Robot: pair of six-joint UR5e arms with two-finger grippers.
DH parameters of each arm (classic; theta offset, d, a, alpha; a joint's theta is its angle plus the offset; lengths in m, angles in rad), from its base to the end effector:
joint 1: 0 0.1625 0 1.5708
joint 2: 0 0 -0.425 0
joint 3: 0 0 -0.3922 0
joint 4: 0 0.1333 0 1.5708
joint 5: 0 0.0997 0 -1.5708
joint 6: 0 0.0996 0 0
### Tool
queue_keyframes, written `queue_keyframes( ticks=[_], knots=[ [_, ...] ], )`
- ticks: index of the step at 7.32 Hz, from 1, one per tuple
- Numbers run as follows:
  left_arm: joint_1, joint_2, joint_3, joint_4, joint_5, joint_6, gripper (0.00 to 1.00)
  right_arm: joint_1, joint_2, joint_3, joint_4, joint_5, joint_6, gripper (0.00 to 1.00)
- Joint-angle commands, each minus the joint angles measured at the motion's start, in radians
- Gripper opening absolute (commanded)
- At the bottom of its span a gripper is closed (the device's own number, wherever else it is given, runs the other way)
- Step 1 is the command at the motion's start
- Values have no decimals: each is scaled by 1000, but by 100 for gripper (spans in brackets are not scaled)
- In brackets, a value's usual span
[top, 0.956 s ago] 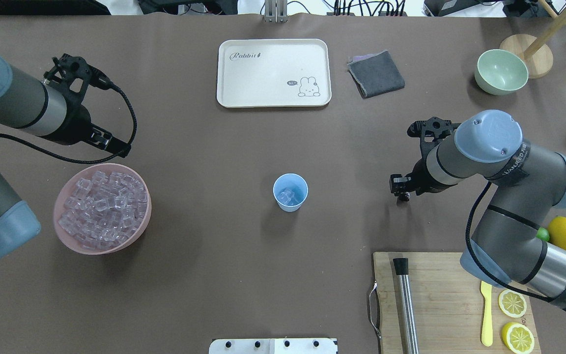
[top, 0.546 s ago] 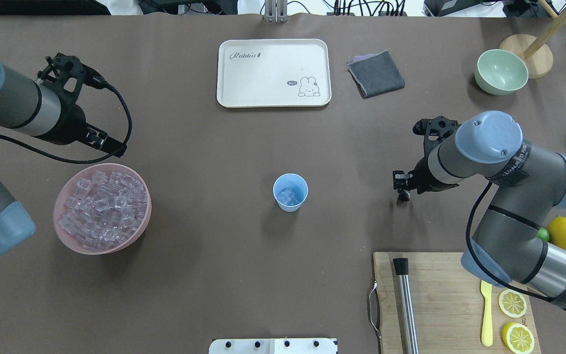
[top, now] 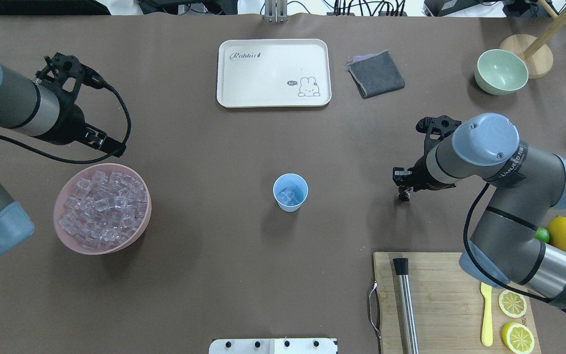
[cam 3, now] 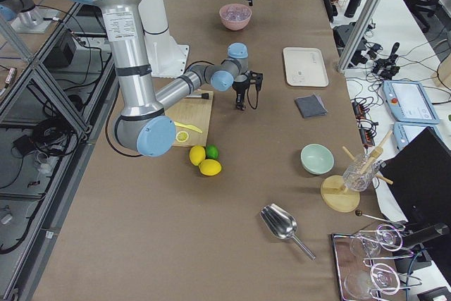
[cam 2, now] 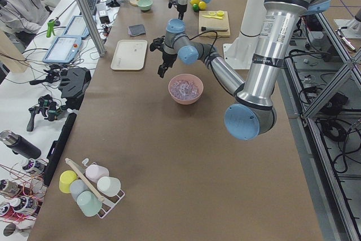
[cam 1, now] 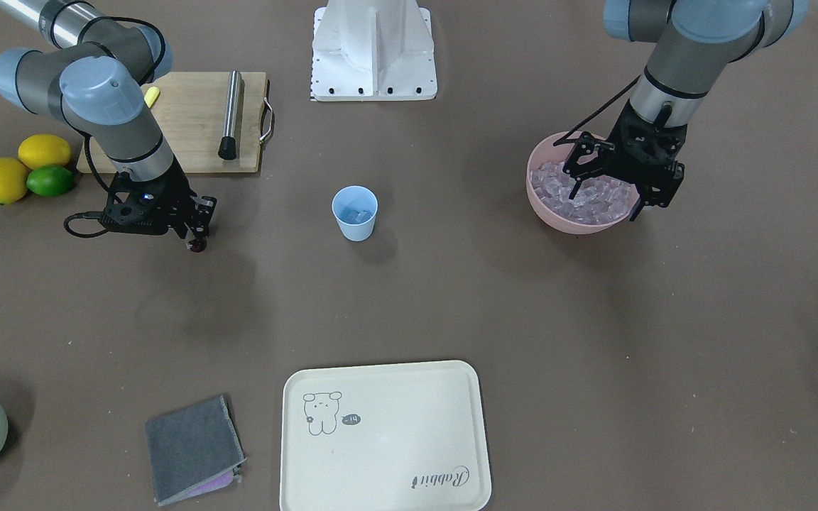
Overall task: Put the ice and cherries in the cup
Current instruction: 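Grasp the pair of dark cherries by the stem with the right gripper, then carry the cherries with the right gripper over the cup and release them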
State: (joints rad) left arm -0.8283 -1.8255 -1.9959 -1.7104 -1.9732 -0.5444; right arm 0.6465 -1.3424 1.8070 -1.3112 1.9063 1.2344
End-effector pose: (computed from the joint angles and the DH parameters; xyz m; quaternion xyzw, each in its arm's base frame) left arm 0.3005 -0.4669 0.3169 0.2023 0.3808 0.1681 0.8865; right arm -0.4055 -0.4319 0.4051 0.0272 -0.3816 0.0840 0.9201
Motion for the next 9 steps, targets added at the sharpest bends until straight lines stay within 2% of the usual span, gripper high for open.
queue_keyframes(
  ticks=[1,3,4,5,6,7,9],
  knots=[
    [0,0,0,0,1,0,97,-4,0,0,1,-1,5,0],
    [-8,6,-4,2,-4,1,97,-5,3,5,1,-1,3,0],
    [-49,46,-9,2,-44,47,96,-7,23,29,-3,10,5,0],
    [-128,116,-9,-5,-126,160,97,-8,82,40,-26,10,10,0],
    [-200,176,-6,-8,-163,266,97,-21,150,52,-66,10,55,0],
    [-239,219,-3,-9,-165,312,97,-45,210,63,-89,10,75,0],
    [-242,236,20,-6,-173,313,97,-88,296,77,-108,5,77,0]
  ],
)
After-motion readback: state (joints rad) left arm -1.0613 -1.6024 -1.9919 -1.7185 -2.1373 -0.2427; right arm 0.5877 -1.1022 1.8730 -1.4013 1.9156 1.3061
